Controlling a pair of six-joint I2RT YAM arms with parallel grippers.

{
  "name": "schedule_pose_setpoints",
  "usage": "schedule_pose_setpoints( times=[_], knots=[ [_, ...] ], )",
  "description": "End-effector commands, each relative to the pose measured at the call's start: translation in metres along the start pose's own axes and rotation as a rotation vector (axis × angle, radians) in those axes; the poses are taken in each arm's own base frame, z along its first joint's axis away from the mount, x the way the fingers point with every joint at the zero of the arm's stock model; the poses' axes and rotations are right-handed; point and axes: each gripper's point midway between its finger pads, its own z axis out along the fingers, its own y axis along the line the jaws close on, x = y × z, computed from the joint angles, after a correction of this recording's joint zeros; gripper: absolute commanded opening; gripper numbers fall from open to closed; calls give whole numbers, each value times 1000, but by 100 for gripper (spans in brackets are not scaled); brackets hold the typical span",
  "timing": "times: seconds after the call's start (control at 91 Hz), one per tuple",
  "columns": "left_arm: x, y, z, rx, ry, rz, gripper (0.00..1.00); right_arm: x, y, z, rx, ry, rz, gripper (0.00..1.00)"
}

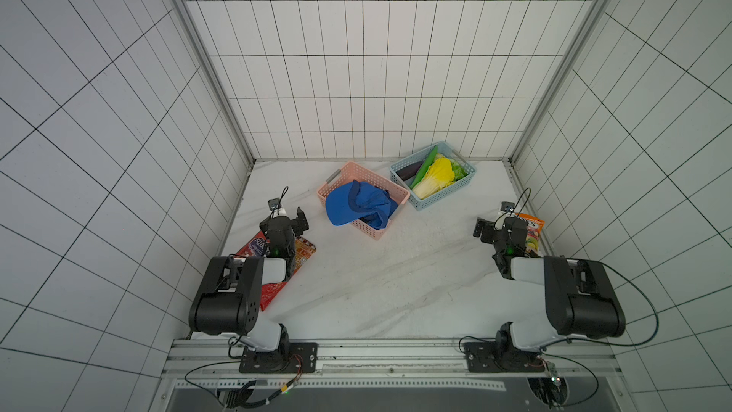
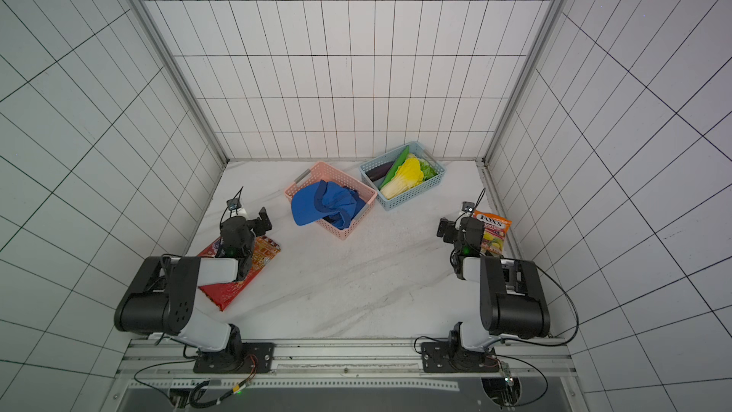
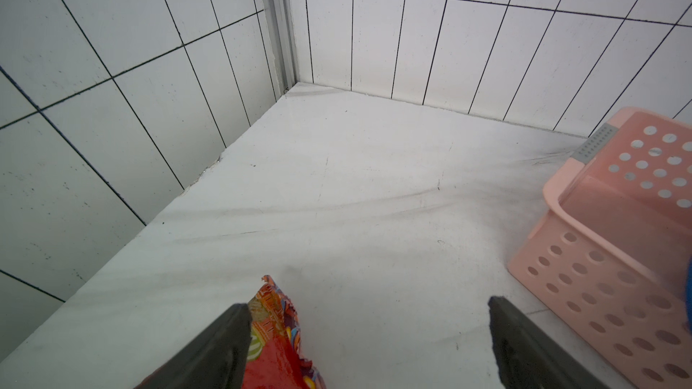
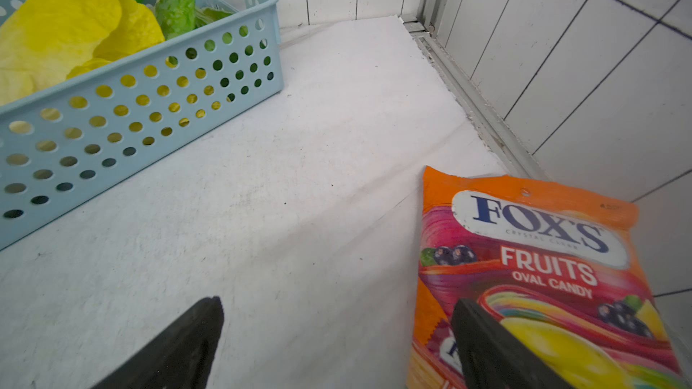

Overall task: Turn the baseball cap inside out
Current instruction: Pick up the baseball cap from the basket.

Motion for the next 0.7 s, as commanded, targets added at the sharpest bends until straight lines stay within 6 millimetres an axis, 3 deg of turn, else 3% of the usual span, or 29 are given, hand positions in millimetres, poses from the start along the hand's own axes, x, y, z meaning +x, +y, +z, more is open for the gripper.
schedule_pose_setpoints(
  times=[0.0, 0.11, 0.187, 0.286, 0.385, 0.484, 0.572, 0.693],
  knots=[
    [-46, -6, -11, 23, -33, 10, 98, -48, -18, -18, 88, -67, 60, 99],
    [-70, -19, -32, 99, 1, 46, 98, -78, -12, -45, 37, -85, 161, 99],
    [-78, -47, -54, 271, 27, 102, 98, -88, 4, -62, -60, -41, 268, 100],
    [-79, -95, -89, 524, 19, 202, 98, -85, 56, -83, -328, 70, 297, 99],
    [-56, -147, -127, 729, 16, 414, 98, -69, 103, -106, -455, 158, 206, 99],
    [-23, -176, -147, 814, 69, 597, 98, -51, 145, -133, -525, 197, 61, 99],
    [-1, -192, -152, 856, 104, 687, 98, -42, 169, -152, -575, 198, 12, 99],
    [11, -203, -140, 827, 131, 765, 98, -35, 186, -167, -609, 203, 0, 99]
  ],
)
